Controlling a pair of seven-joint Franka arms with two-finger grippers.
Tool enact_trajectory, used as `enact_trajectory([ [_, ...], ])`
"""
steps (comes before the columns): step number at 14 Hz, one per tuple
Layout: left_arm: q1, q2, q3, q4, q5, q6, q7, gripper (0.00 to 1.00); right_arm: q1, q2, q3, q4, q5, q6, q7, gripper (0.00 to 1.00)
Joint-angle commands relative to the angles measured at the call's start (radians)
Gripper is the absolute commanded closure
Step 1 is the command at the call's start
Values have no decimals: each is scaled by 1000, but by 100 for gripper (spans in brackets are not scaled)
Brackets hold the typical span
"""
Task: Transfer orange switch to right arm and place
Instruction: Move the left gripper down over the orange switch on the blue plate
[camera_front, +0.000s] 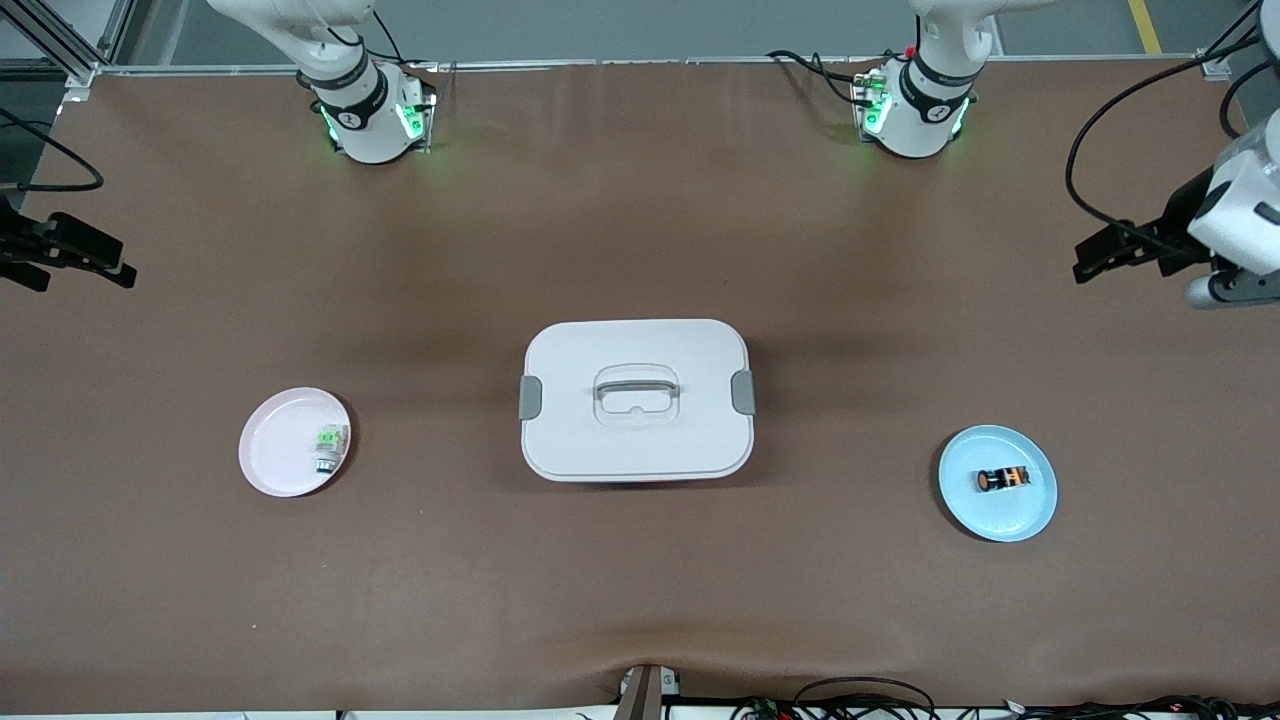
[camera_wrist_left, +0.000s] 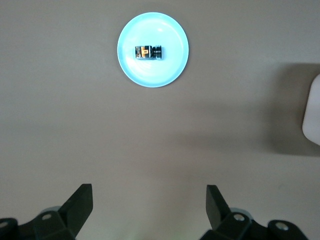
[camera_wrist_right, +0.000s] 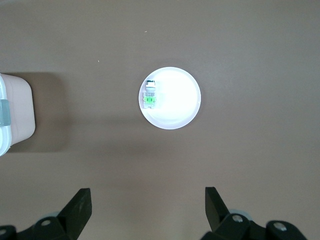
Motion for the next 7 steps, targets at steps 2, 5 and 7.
enact_trajectory([
  [2,15,-13,0,-129,10,168,5,0,3,-18,0,-7,4,-22,11,0],
  [5,18,19,0,-169,10,243,5,0,4,-18,3,-8,4,-35,11,0],
  [7,15,59,0,-171,10,265,5,0,3,-18,2,-7,4,-41,13,0],
])
